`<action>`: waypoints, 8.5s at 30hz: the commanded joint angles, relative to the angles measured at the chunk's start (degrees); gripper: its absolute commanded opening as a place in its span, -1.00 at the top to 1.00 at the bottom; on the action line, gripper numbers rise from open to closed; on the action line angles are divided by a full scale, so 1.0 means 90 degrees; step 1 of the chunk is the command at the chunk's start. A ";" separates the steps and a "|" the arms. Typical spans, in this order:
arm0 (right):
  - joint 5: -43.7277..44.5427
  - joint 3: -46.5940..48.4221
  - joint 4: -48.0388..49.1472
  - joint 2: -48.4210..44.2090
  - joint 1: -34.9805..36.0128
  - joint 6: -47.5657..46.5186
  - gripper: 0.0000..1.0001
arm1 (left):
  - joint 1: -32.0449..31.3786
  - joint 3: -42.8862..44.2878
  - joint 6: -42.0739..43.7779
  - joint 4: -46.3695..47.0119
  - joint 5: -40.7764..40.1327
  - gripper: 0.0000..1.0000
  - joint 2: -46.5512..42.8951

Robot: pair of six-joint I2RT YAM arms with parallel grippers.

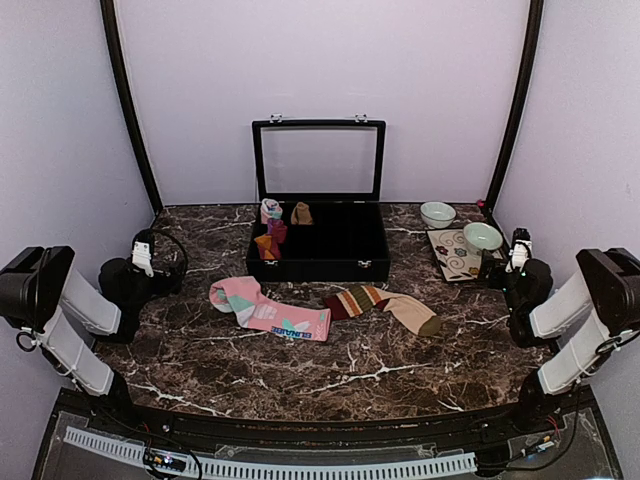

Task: Roll the socks
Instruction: Flatten out the sock at the center of the board, then pick up the sock from the center of the board.

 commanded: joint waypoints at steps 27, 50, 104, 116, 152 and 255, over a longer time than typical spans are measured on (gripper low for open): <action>-0.0423 0.3218 -0.5724 -0.2095 -0.0067 0.2755 -0.99 | -0.0026 0.4042 0.1160 -0.7803 0.1352 -0.98 -0.0666; 0.0005 0.5988 -0.7310 0.2124 0.5815 0.0939 -0.46 | -0.0953 0.3404 0.3649 -0.9251 0.2090 -0.97 -0.0752; -0.0619 0.4038 -0.6569 0.2195 0.7604 0.3306 0.68 | -0.2560 0.3928 0.5345 -0.9517 0.1674 0.92 -0.1252; -0.1149 0.4773 -0.7103 0.2396 0.7908 0.2975 0.84 | -0.3223 0.4744 0.5652 -0.9001 0.1034 1.00 -0.0765; -0.1760 0.4368 -0.6267 0.2600 0.8068 0.3550 1.00 | -0.3309 0.1466 1.2283 0.1343 0.1879 0.66 0.0836; -0.4432 0.5889 -0.6505 0.3804 0.7211 0.1299 1.00 | -0.5141 0.1934 0.5992 -1.1478 0.1290 0.02 -0.3394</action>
